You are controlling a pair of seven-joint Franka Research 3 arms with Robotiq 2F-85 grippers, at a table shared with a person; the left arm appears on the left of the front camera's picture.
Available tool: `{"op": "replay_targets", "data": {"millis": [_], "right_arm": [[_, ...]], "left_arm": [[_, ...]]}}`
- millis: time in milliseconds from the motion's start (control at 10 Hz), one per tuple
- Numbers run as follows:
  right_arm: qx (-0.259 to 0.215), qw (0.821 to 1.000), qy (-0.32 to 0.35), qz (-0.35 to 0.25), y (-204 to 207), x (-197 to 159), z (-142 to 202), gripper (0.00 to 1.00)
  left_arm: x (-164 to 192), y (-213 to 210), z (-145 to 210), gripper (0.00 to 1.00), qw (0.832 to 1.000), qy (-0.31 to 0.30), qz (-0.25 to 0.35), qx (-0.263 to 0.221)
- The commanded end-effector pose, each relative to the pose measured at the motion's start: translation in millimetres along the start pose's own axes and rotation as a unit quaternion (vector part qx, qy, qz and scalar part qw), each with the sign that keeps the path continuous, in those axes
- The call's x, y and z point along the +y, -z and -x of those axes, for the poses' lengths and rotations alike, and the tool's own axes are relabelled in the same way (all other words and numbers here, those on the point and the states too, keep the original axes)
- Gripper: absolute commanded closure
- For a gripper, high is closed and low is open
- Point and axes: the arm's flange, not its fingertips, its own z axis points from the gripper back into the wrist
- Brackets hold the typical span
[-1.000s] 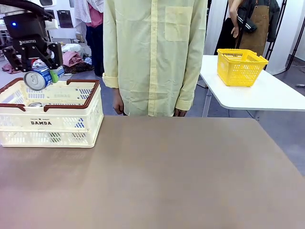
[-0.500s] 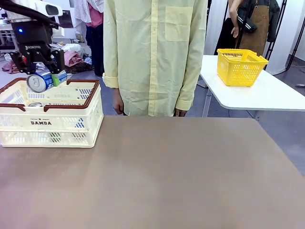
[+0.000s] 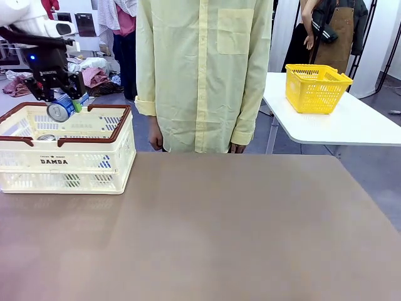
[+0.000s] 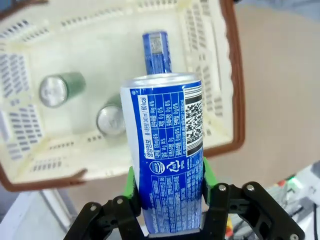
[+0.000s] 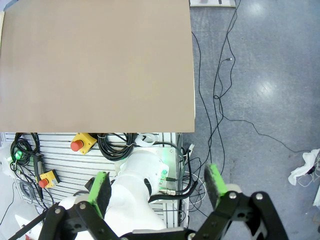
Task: Place the drinks into the Shopping basket.
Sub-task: Pick up one drink and place it into the Shopping basket.
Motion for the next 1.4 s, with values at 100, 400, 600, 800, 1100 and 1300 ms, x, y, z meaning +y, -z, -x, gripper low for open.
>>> {"op": "replay_targets", "data": {"millis": [100,400,600,800,1100,1300], "right_arm": [[-0.001,1.000,-0.001,0.002,0,2,-1,0.00],[-0.001,1.000,-0.001,0.002,0,2,-1,0.00],[-0.001,1.000,-0.001,0.002,0,2,-1,0.00],[-0.001,1.000,-0.001,0.002,0,2,-1,0.00],[-0.001,1.000,-0.001,0.002,0,2,-1,0.00],[-0.001,1.000,-0.001,0.002,0,2,-1,0.00]], "left_arm": [[20,32,-24,1.00,0.999,-0.016,0.020,-0.031],[42,83,-58,1.00,0.999,-0.031,0.019,-0.023],[38,105,-63,1.00,0.999,-0.033,0.030,0.003],[34,118,-64,1.00,0.999,-0.035,0.029,0.011],[23,140,-68,1.00,0.998,-0.032,0.023,0.049],[20,147,-69,1.00,0.998,-0.032,0.012,0.059]]}}
